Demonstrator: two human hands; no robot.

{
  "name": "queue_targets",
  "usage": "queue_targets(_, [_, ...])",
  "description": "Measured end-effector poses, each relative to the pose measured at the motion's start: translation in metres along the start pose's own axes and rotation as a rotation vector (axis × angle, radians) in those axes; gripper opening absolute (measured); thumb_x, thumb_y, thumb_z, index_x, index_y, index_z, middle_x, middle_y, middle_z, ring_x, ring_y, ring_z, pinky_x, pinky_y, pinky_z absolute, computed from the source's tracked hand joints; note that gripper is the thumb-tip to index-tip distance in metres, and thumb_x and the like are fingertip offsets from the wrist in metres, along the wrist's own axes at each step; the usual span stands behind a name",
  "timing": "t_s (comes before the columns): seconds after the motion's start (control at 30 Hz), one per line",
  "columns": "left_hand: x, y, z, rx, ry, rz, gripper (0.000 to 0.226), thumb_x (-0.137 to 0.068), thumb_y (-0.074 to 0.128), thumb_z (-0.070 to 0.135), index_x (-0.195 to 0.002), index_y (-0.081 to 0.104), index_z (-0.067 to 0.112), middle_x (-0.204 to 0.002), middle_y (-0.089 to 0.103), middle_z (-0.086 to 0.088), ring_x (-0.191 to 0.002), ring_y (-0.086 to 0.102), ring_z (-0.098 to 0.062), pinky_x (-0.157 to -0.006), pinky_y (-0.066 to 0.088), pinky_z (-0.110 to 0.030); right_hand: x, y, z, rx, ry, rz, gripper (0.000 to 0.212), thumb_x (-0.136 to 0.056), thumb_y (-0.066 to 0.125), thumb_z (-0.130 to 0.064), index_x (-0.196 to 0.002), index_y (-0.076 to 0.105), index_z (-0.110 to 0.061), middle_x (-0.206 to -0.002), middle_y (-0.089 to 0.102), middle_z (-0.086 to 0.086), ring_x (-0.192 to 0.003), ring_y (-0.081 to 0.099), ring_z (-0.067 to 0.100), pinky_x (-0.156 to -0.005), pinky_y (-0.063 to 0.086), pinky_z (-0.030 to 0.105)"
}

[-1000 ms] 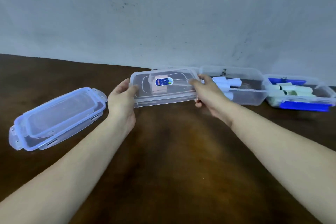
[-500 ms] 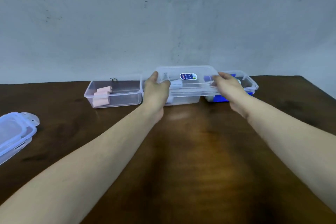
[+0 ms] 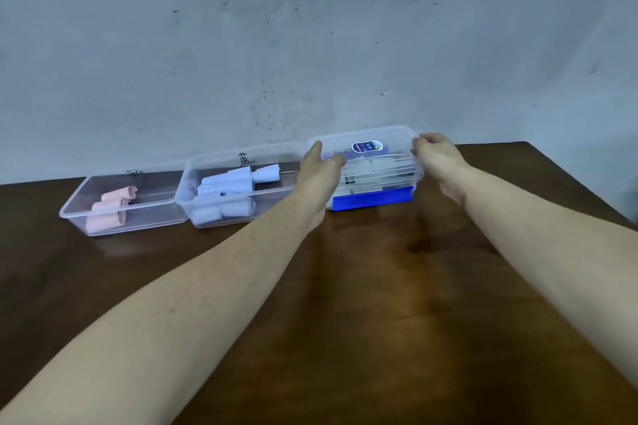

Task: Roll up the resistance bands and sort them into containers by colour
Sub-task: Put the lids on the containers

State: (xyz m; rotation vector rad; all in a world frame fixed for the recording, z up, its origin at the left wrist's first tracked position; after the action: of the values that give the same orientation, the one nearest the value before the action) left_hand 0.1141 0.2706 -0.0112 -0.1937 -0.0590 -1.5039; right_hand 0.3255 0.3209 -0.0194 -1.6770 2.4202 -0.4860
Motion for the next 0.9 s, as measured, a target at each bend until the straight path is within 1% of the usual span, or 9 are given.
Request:
queue_targets(0.1, [-0.006,0.013,-0.004,-0.082,0.02,0.024,0.066,-0.096,0.053,0.026,-0.154,0.024,0.035,-0.159,0.026,0.004,-0.134,0.036,-0.013,-0.102,0.032,-0.028,-0.016,0.0,0.002,-0.023,0.016,-0.042,0.033,-0.102,0.048,-0.03,-0.131,0.057,-0.018,-0.119,0.064,0.004,-0.082,0.059,0.014,-0.061,0.043,0.024])
queue_targets(0.17, [-0.008,0.02,-0.007,-0.09,0.01,0.05,0.064,-0.096,0.054,0.025,-0.153,0.027,0.036,-0.157,0.028,0.003,-0.125,0.039,-0.012,-0.095,0.031,-0.026,-0.025,0.001,0.006,-0.017,0.036,-0.072,0.032,-0.102,0.048,-0.029,-0.129,0.059,-0.017,-0.115,0.063,0.004,-0.07,0.05,0.009,-0.052,0.032,0.023])
queue_targets(0.27, [-0.012,0.027,-0.01,-0.094,0.03,0.114,0.057,-0.095,0.053,0.027,-0.148,0.036,0.037,-0.153,0.033,0.003,-0.115,0.042,-0.012,-0.091,0.031,-0.025,-0.035,0.004,0.016,0.007,0.054,-0.093,0.021,-0.1,0.052,-0.027,-0.117,0.061,-0.019,-0.109,0.062,0.003,-0.074,0.052,0.012,-0.052,0.032,0.022])
queue_targets(0.33, [-0.012,0.031,-0.011,-0.094,0.04,0.166,0.052,-0.094,0.052,0.026,-0.145,0.041,0.035,-0.151,0.035,0.004,-0.107,0.042,-0.011,-0.088,0.033,-0.025,-0.039,0.006,0.021,0.018,0.058,-0.122,0.016,-0.098,0.053,-0.022,-0.111,0.062,-0.018,-0.108,0.063,0.003,-0.082,0.058,0.016,-0.057,0.04,0.024])
queue_targets(0.47, [-0.014,0.037,-0.018,-0.14,0.029,0.18,0.053,-0.093,0.047,0.029,-0.146,0.042,0.032,-0.156,0.03,0.005,-0.132,0.04,-0.016,-0.1,0.036,-0.031,-0.034,0.001,0.028,0.056,0.032,-0.112,0.012,-0.097,0.051,-0.015,-0.103,0.062,-0.017,-0.104,0.067,0.006,-0.095,0.065,0.024,-0.08,0.053,0.036])
queue_targets(0.53, [-0.013,0.04,-0.024,-0.154,0.029,0.174,0.054,-0.093,0.047,0.028,-0.147,0.042,0.029,-0.158,0.027,0.005,-0.139,0.035,-0.017,-0.11,0.036,-0.035,-0.032,-0.007,0.033,0.086,0.023,-0.096,0.015,-0.096,0.052,-0.017,-0.102,0.065,-0.015,-0.104,0.07,0.008,-0.089,0.065,0.023,-0.075,0.052,0.035])
queue_targets(0.63, [-0.009,0.04,-0.032,-0.273,0.058,0.152,0.055,-0.093,0.045,0.027,-0.148,0.042,0.027,-0.162,0.022,0.002,-0.147,0.022,-0.02,-0.118,0.028,-0.044,-0.031,-0.021,0.04,0.113,0.024,-0.075,0.018,-0.095,0.054,-0.02,-0.108,0.063,-0.012,-0.103,0.067,0.009,-0.076,0.059,0.021,-0.057,0.045,0.029])
queue_targets(0.73, [-0.009,0.039,-0.035,-0.471,0.099,0.116,0.053,-0.098,0.041,0.024,-0.151,0.037,0.024,-0.164,0.017,-0.001,-0.15,0.007,-0.022,-0.122,0.016,-0.04,-0.03,-0.03,0.041,0.158,0.019,-0.083,0.019,-0.096,0.054,-0.022,-0.113,0.062,-0.016,-0.102,0.064,0.008,-0.069,0.056,0.018,-0.051,0.041,0.026])
queue_targets(0.9, [-0.019,0.038,-0.034,-0.756,0.172,0.067,0.053,-0.101,0.031,0.024,-0.153,0.029,0.014,-0.165,0.006,-0.012,-0.152,-0.002,-0.025,-0.12,0.001,-0.035,-0.033,-0.03,0.038,0.254,0.015,-0.112,0.021,-0.098,0.051,-0.029,-0.112,0.061,-0.015,-0.089,0.061,0.006,-0.055,0.05,0.018,-0.045,0.037,0.024])
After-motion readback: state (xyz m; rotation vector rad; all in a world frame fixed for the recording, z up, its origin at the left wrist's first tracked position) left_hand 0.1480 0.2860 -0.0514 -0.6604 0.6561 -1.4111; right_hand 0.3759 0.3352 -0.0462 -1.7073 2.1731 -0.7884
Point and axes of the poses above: each hand's wrist, its own x-axis away from the middle knuckle, its own y-axis out of the palm, z = x × y, the point moved 2 cm from there along -x, towards the middle knuckle
